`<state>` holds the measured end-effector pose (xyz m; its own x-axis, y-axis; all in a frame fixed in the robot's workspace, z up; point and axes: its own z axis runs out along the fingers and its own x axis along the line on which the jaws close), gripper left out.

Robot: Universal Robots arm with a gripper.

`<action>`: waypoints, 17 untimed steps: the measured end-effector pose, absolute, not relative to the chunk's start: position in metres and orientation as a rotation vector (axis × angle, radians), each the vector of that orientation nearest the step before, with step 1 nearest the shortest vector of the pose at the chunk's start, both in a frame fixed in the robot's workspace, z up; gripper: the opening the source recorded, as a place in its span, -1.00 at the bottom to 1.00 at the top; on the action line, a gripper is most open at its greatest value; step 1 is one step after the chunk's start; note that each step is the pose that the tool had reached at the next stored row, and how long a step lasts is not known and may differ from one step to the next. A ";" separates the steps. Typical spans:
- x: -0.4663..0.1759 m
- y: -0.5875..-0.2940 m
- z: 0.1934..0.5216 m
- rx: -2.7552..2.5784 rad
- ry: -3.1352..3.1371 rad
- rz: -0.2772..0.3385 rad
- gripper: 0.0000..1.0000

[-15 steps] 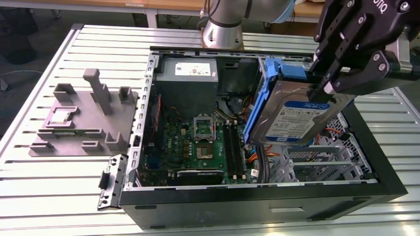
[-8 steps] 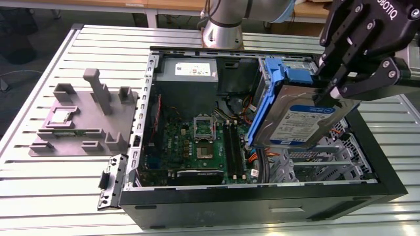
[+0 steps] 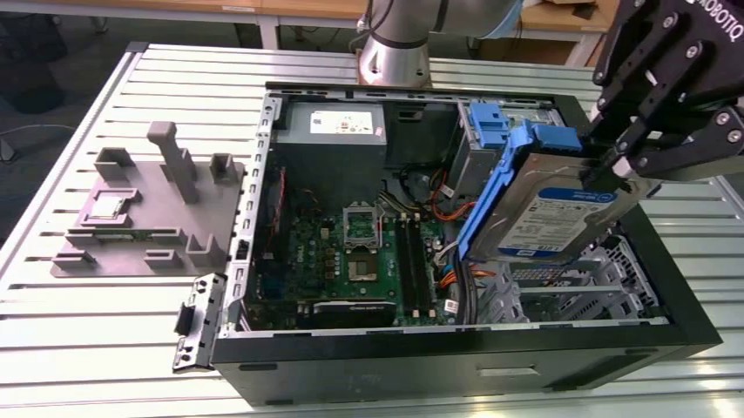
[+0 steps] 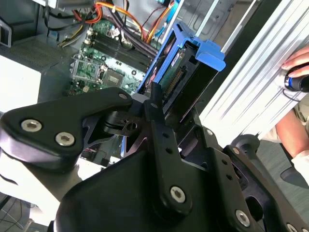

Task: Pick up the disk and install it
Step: 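Insert the disk into the insertion slot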

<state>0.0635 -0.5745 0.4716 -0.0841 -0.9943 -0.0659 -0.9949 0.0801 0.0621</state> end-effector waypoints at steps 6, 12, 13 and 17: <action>0.073 -0.574 0.471 -2.122 2.305 0.144 -0.30; 0.075 -0.575 0.471 -2.127 2.301 0.143 -0.30; 0.076 -0.575 0.471 -2.129 2.299 0.143 -0.30; 0.084 -0.575 0.469 -2.148 2.282 0.144 -0.30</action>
